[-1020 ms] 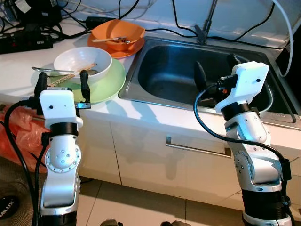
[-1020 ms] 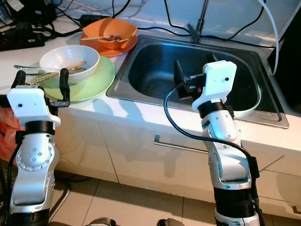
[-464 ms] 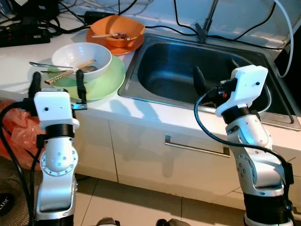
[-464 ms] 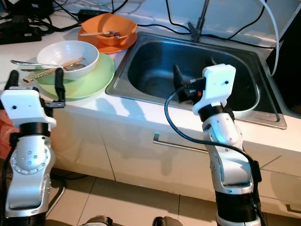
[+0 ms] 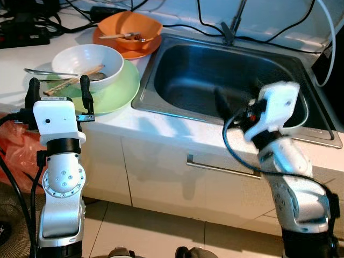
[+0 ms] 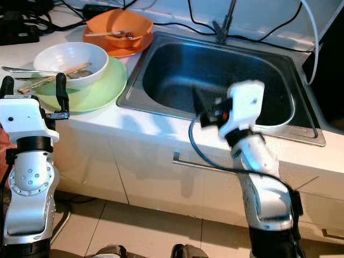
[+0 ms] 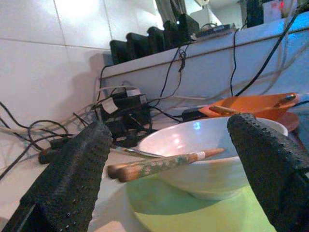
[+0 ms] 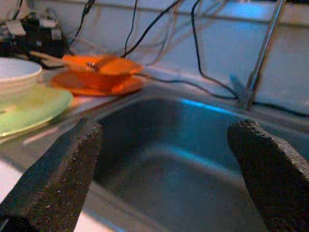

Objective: Kitchen organization

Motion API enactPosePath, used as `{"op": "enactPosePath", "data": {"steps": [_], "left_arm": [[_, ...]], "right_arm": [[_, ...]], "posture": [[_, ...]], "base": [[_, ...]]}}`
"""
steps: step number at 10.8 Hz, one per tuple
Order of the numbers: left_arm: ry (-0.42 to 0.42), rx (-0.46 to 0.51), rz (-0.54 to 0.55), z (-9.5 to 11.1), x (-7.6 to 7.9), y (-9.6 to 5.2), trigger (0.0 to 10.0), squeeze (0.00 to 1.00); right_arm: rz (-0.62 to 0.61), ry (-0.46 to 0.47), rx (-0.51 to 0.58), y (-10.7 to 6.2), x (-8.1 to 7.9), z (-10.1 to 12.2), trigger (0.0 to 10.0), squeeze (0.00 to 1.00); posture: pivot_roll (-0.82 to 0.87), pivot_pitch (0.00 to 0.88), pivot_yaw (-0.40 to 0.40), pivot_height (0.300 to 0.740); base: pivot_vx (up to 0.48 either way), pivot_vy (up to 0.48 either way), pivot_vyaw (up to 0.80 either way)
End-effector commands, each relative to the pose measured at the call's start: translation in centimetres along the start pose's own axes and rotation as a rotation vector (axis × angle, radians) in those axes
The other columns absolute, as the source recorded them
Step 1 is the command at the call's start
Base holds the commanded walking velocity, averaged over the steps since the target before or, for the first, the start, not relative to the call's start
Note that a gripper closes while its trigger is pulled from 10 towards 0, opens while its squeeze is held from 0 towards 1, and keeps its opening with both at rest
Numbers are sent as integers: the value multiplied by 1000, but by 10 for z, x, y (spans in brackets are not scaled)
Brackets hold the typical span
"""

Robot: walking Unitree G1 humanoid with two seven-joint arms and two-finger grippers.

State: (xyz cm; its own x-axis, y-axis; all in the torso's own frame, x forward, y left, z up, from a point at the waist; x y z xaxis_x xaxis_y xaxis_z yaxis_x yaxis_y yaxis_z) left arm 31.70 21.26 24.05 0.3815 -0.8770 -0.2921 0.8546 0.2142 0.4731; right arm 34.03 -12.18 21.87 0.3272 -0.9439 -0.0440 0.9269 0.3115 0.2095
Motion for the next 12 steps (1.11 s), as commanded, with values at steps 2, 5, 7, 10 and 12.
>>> {"op": "enactPosePath", "data": {"steps": [2, 5, 7, 10, 12], "left_arm": [[-6, 15, -9, 3, 5, 3, 10000, 0], [-2, 17, -1, 3, 4, 5, 10000, 0], [11, 18, 24, 5, -3, 8, 10000, 0], [27, 12, 24, 2, -8, 5, 10000, 0], [30, -3, 23, -5, -7, 5, 10000, 0]], "right_arm": [[16, -3, -21, -6, -3, -3, 10000, 0], [11, -7, -36, -10, 0, -2, 10000, 0], [10, -10, -39, -11, 0, -2, 10000, 0], [10, -6, -42, -11, 0, -3, 10000, 0], [9, -6, -44, -11, 0, -3, 10000, 0]], "posture": [[11, 153, -96, 740], [-3, 166, -98, 740], [-4, 170, -102, 740], [2, 176, -102, 740], [-1, 175, -102, 740]], "base": [[0, 0, 0], [0, 0, 0], [0, 0, 0], [0, 0, 0], [0, 0, 0]]}}
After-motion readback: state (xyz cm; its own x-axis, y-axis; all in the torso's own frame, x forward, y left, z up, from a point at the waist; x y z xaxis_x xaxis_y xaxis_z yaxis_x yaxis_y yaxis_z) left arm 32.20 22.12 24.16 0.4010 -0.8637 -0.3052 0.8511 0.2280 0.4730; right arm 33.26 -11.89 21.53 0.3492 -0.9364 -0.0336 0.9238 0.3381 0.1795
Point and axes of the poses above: a point about 5 cm out from each wrist's last joint towards the gripper, its own y axis pointing out of the wrist towards the gripper, its own z axis along the axis of the wrist's last joint, x = y × z, the point moved 6 cm from there along y, pointing out of the wrist towards the gripper, and after that the axes turned 5 degrees about y, right-handed, at the moved point
